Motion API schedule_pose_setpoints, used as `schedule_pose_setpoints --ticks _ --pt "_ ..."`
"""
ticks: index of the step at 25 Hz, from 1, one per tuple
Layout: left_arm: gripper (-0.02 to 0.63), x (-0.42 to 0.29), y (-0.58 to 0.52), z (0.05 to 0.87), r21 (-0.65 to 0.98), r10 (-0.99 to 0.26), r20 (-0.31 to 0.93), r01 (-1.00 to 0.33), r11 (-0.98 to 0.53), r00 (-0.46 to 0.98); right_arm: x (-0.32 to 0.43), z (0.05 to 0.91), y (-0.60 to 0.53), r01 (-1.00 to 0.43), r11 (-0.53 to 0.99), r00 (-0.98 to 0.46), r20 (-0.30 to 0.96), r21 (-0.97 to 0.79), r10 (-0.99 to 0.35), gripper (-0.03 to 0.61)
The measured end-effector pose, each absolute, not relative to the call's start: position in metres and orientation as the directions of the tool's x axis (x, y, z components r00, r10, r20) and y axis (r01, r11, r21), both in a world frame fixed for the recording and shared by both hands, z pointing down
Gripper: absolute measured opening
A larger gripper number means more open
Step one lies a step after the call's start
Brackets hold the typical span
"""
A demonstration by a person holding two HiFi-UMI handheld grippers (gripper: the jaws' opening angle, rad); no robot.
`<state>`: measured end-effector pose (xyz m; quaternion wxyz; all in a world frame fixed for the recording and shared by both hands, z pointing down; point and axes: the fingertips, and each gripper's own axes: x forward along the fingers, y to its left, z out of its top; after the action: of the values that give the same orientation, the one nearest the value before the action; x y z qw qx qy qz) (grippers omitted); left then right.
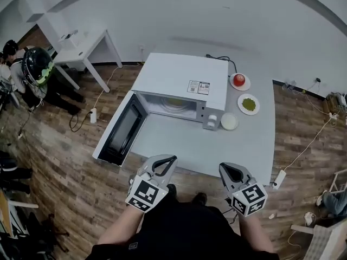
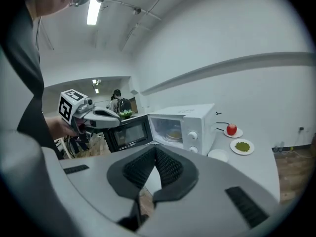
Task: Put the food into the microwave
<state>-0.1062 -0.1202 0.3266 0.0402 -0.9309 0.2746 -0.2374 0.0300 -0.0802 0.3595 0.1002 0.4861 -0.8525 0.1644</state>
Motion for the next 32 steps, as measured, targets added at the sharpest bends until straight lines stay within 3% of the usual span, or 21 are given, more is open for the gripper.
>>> schedule_pose_setpoints --ticks 10,32 --pt "0.008 -0.087 -0.115 0.299 -0.175 -0.47 0.36 -0.436 -0.883 0.806 0.03 0.311 -0.081 -0.827 0.463 -0.516 0.103 -0.32 -0.851 0.014" --pt "0.008 -0.098 -0.15 0.284 -0.039 -0.476 0.285 -0.485 -0.873 0.832 0.014 0.292 -0.1 -0.846 0.452 -0.498 0.118 -0.281 -0.859 0.012"
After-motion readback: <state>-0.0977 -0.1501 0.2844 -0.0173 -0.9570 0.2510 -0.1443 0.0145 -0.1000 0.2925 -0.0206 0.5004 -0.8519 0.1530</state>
